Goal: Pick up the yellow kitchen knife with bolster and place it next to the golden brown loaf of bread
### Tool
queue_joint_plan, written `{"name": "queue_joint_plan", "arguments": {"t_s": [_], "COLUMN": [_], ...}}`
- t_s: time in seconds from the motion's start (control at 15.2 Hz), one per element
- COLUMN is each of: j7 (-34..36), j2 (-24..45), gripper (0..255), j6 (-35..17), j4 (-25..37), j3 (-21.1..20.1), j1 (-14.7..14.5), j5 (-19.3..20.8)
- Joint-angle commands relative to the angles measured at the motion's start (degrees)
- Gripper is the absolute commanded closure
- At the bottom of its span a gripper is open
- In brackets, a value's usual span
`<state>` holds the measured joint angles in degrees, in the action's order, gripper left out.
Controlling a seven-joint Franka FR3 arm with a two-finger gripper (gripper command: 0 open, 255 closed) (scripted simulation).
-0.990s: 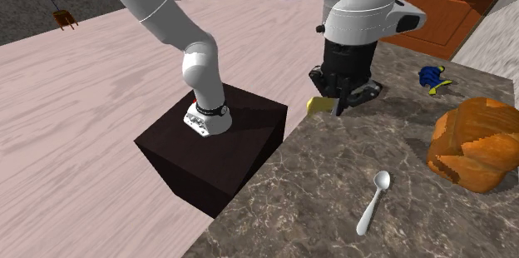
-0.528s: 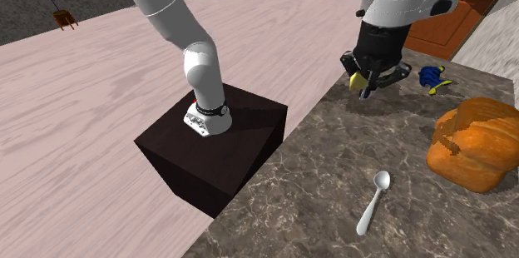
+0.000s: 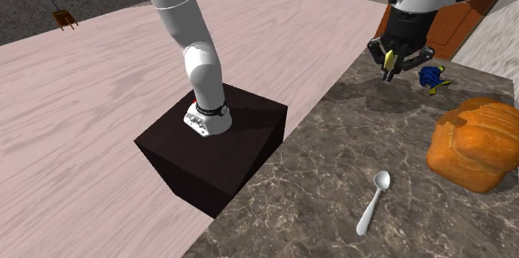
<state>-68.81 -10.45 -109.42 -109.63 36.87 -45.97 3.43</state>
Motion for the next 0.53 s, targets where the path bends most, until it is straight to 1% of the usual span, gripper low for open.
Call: {"name": "queue_joint_plan", "arguments": {"t_s": [0.0, 0.26, 0.46], "j7": [0.8, 1.9, 2.7], "j2": [3.9, 11.1, 16.8], "gripper": [255, 255, 255], "j6": [0.4, 1.2, 2.5], "j4": [3.6, 10.2, 16.2], "j3": [-0.3, -1.0, -1.7], "j1": [-1.2, -2.5, -2.9], "j5": [-2.3, -6.5, -9.7]}}
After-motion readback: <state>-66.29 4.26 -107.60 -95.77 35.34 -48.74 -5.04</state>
